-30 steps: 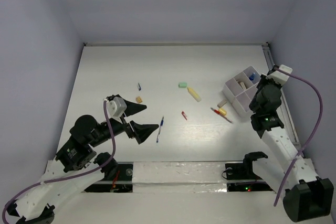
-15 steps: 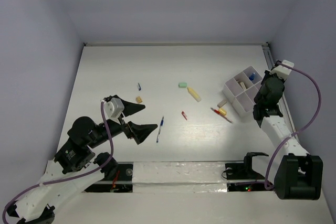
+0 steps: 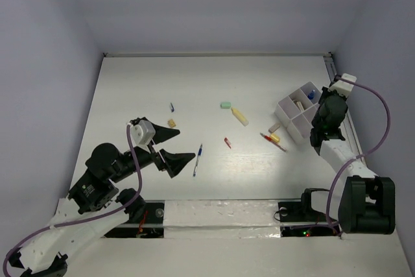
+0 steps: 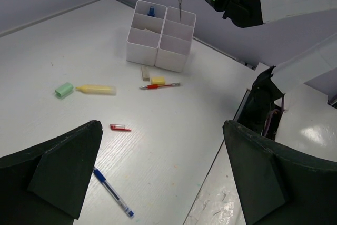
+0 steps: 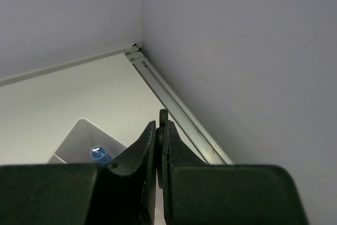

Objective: Sort the stationery into containers
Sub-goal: Place the stationery in the storage box, then pick up the stationery from the center of the board.

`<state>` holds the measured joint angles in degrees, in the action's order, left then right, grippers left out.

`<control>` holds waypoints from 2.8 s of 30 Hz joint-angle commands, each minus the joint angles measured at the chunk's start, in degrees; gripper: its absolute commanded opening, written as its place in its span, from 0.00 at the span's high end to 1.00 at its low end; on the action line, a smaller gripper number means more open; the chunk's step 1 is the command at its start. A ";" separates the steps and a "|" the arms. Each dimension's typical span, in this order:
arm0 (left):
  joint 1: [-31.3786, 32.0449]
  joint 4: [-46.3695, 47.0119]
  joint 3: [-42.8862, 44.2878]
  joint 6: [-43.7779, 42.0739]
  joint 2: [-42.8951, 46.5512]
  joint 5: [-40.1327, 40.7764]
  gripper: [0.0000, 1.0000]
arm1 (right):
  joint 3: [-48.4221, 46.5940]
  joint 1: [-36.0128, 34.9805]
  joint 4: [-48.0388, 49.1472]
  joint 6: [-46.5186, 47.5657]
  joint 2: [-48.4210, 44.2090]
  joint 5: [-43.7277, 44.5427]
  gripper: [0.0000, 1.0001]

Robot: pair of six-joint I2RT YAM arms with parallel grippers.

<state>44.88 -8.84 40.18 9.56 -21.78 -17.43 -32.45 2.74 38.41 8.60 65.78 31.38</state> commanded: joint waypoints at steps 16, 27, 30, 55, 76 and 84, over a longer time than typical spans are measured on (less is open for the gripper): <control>-0.15 2.86 -0.02 0.02 -1.42 1.08 0.01 | 3.44 1.48 5.54 -1.83 1.11 0.26 0.79; -0.15 2.60 0.07 0.02 -1.33 2.31 0.01 | 1.08 1.48 -4.30 -7.63 -7.15 -7.53 0.30; -0.15 2.34 0.25 0.02 -1.42 3.80 0.01 | -2.79 1.48 -10.89 -11.75 -9.79 -14.11 0.28; -4.09 -1.70 2.18 3.09 -11.44 31.04 0.01 | -36.98 -36.48 -32.79 -20.82 25.08 -46.93 0.42; -23.78 0.49 1.13 5.47 -8.63 32.11 0.01 | -68.79 -56.79 -45.96 -15.28 60.60 -34.02 0.31; -23.79 1.02 1.13 5.03 -8.55 29.82 0.01 | -74.95 -57.85 -51.07 -15.37 68.07 -25.85 0.31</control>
<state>21.63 -11.27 40.14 14.87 -30.94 13.82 -103.68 -54.83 -9.89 -7.55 132.20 0.05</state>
